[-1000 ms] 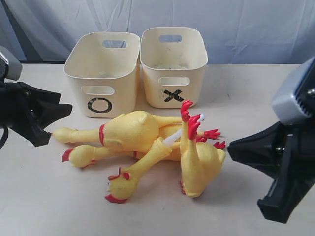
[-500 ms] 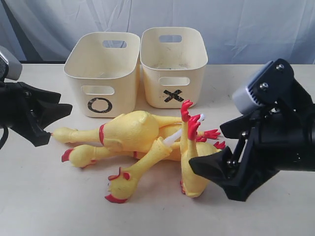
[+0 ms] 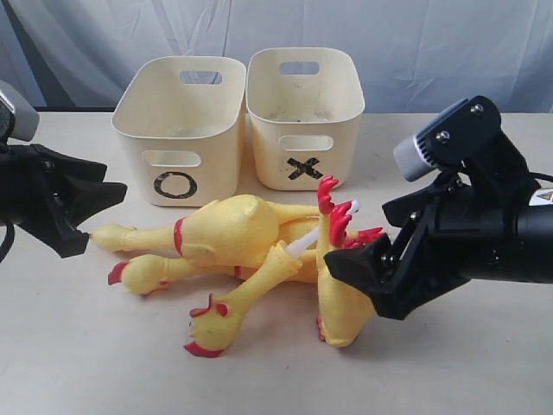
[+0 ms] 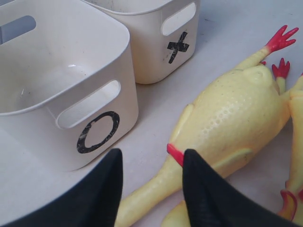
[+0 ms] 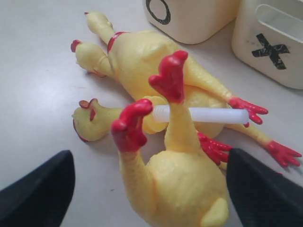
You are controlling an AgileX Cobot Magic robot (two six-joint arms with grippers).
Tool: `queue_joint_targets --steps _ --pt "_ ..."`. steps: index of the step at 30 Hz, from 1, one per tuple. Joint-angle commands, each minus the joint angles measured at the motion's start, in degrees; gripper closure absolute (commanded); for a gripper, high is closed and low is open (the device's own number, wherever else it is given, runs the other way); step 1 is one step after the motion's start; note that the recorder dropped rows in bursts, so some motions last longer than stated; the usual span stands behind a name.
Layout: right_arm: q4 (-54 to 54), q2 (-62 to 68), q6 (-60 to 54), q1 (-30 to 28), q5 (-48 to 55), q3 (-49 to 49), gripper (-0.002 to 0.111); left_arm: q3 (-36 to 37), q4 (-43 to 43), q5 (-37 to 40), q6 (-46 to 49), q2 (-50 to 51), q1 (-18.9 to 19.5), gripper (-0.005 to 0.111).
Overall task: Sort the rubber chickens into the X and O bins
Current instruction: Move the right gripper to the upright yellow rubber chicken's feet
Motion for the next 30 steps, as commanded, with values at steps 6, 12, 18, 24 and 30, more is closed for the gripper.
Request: queue_joint_targets --steps 6,12,18,24,30 --pt "10.45 0.05 -9.83 -0.01 -1.25 -0.22 0.027 -0.24 -0.93 -0.06 0.01 0.23 -0.17 0.067" --pt "12.79 2.82 -12.39 -0.01 -1.25 -0.22 0.03 -0.24 -0.93 -0.06 0.01 0.23 -0.17 0.067" --pt "14.95 3.99 -12.39 -0.01 -2.39 -0.22 0.03 -0.24 -0.93 -0.09 -0.09 0.23 -0.17 0.067" --pt "17.54 3.99 -13.88 -0.01 -2.5 -0.22 0.034 -0.24 -0.93 -0.09 -0.09 0.23 -0.17 0.067" --pt "17.54 3.99 -13.88 -0.01 -0.31 -0.22 0.06 -0.24 -0.93 -0.09 -0.09 0.23 -0.17 0.067"
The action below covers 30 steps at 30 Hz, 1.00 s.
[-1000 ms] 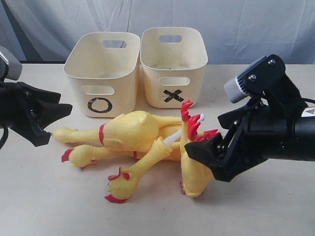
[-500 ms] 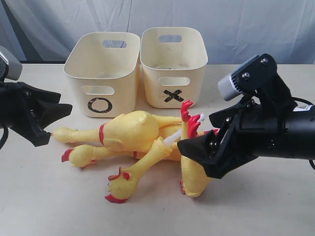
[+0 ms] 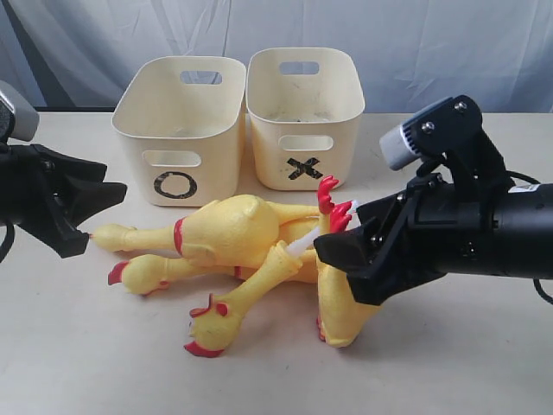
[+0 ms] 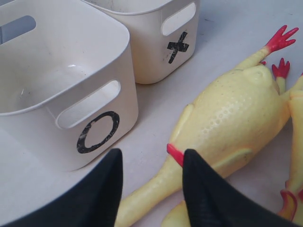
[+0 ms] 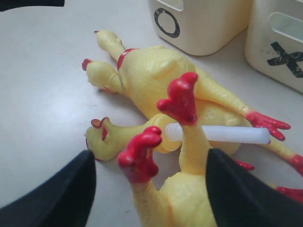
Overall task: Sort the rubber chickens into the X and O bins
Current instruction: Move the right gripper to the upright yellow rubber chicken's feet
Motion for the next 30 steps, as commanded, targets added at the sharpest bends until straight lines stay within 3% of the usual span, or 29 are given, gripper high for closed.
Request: queue_joint_targets --steps 1,4,30 --pt "0.37 0.13 -0.6 -0.01 1.17 -0.22 0.063 -0.24 -0.93 -0.09 -0.09 0.23 -0.17 0.067" --pt "0.37 0.13 -0.6 -0.01 1.73 -0.22 0.068 -0.24 -0.93 -0.09 -0.09 0.23 -0.17 0.067" --pt "2.94 0.13 -0.5 -0.01 2.13 -0.22 0.069 -0.24 -0.93 -0.09 -0.09 0.23 -0.17 0.067"
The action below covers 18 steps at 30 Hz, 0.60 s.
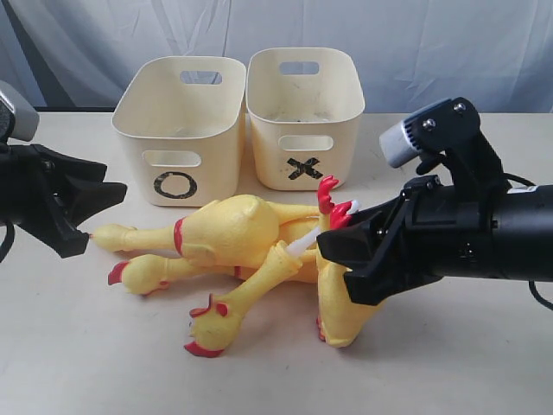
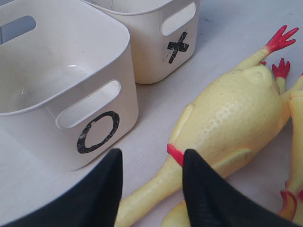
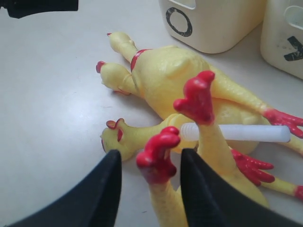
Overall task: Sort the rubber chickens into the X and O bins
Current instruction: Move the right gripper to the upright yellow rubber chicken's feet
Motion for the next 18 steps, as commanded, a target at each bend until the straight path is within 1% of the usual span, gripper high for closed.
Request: queue_joint_targets --steps 1,6,8,9,11,12,13,18 --pt "0.02 0.13 -0.23 -0.01 0.23 -0.22 0.069 -0.24 -0.93 -0.09 -0.09 0.23 -0.17 0.067" --pt "0.02 0.13 -0.09 -0.01 0.23 -0.22 0.069 -0.24 -0.93 -0.09 -0.09 0.23 -0.17 0.067" --pt "0.02 0.13 -0.09 -0.01 0.26 -0.22 0.072 -0.24 -0.93 -0.09 -0.09 0.23 -0.17 0.067" --pt "0.02 0.13 -0.09 -0.01 0.38 -0.22 0.077 -0.24 -0.93 -0.09 -0.09 0.23 -0.17 0.067" --pt "0.02 0.13 -0.09 -0.01 0.66 -0.22 0.092 -0.24 -0.93 -0.09 -0.09 0.23 -0.17 0.067" --pt "0.02 0.13 -0.09 -0.01 0.77 -0.22 0.106 -0.24 -0.93 -0.09 -0.09 0.23 -0.17 0.067" --pt "0.02 0.13 -0.09 -0.01 0.91 -0.22 0.109 -0.24 -0.93 -0.09 -0.09 0.23 -0.17 0.067" --pt "0.02 0.13 -0.09 -0.01 0.91 -0.22 0.109 -0.24 -0.93 -0.09 -0.09 0.23 -0.17 0.067"
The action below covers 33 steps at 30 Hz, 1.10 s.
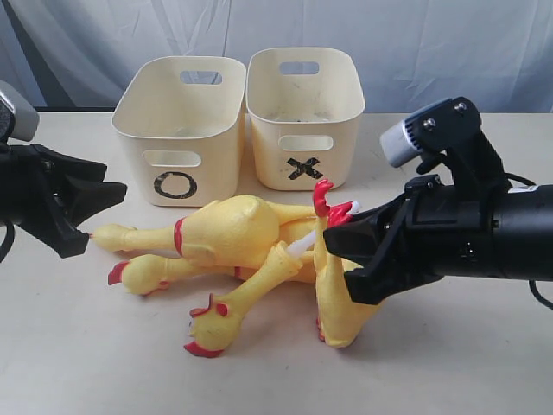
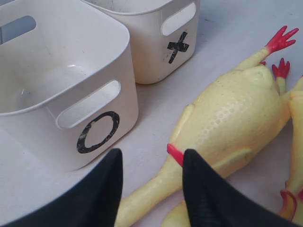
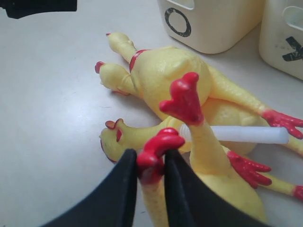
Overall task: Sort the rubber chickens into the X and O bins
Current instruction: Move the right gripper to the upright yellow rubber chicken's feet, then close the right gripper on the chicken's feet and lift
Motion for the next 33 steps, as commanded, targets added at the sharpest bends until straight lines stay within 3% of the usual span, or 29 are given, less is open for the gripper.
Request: queue_joint_targets --steps 1,33 --pt "-0.2 0.13 -0.08 -0.01 0.77 -0.22 0.109 -0.24 -0.93 -0.09 -0.09 0.23 -0.17 0.067" --pt "-4.8 -12.01 2.96 -0.12 6.13 -0.22 0.109 -0.24 -0.93 -0.09 -0.09 0.23 -0.17 0.067"
